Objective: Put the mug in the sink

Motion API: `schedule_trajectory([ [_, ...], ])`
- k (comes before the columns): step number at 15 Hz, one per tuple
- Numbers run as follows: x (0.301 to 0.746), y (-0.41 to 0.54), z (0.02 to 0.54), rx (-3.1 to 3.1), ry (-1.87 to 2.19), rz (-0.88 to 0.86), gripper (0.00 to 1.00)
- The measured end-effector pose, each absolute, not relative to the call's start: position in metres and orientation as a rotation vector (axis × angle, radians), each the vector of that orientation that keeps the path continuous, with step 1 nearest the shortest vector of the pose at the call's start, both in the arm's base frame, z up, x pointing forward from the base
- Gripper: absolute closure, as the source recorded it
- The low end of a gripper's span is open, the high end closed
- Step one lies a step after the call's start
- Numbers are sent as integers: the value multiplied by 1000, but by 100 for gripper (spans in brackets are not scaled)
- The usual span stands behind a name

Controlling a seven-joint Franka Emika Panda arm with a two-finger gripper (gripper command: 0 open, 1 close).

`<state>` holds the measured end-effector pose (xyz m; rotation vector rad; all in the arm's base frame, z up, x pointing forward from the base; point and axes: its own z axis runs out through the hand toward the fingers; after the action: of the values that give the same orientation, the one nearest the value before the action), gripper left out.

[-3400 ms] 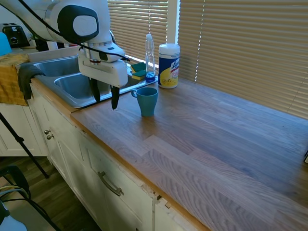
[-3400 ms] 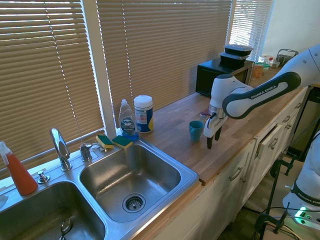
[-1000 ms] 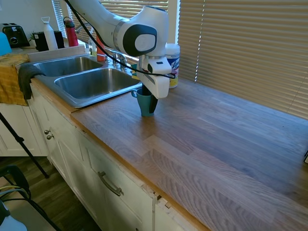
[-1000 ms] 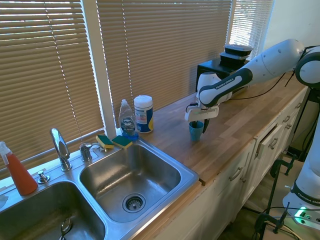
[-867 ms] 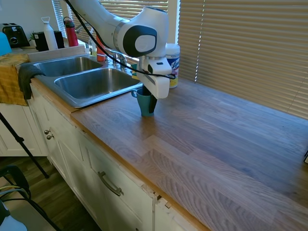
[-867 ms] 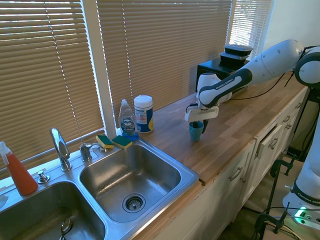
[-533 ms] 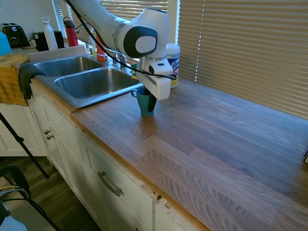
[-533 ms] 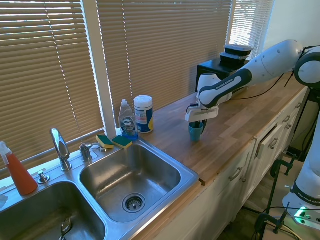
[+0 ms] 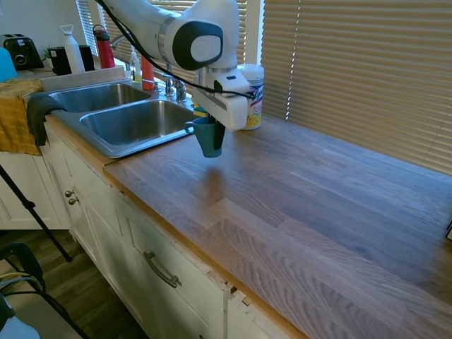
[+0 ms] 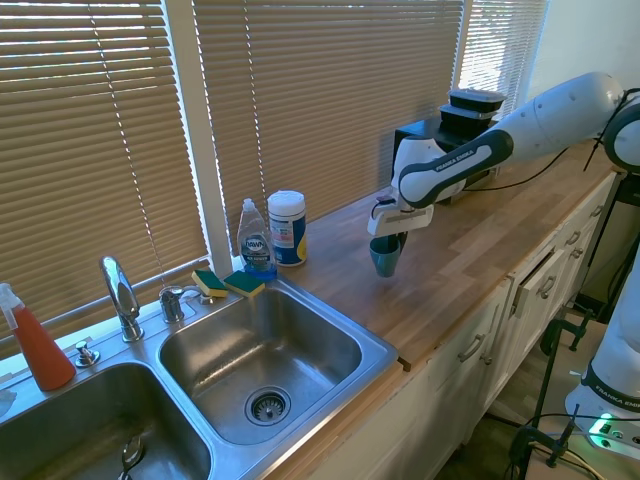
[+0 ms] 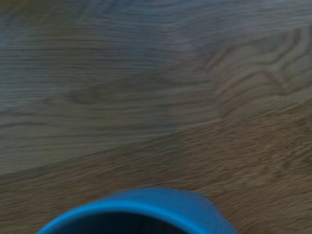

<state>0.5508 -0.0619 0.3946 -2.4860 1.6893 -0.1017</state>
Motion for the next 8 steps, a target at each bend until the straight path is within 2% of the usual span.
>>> schedule_trajectory([
  [4, 544, 30, 447, -2553, 1494, -179, 100],
  [8, 547, 138, 470, -2595, 1364, -211, 100],
])
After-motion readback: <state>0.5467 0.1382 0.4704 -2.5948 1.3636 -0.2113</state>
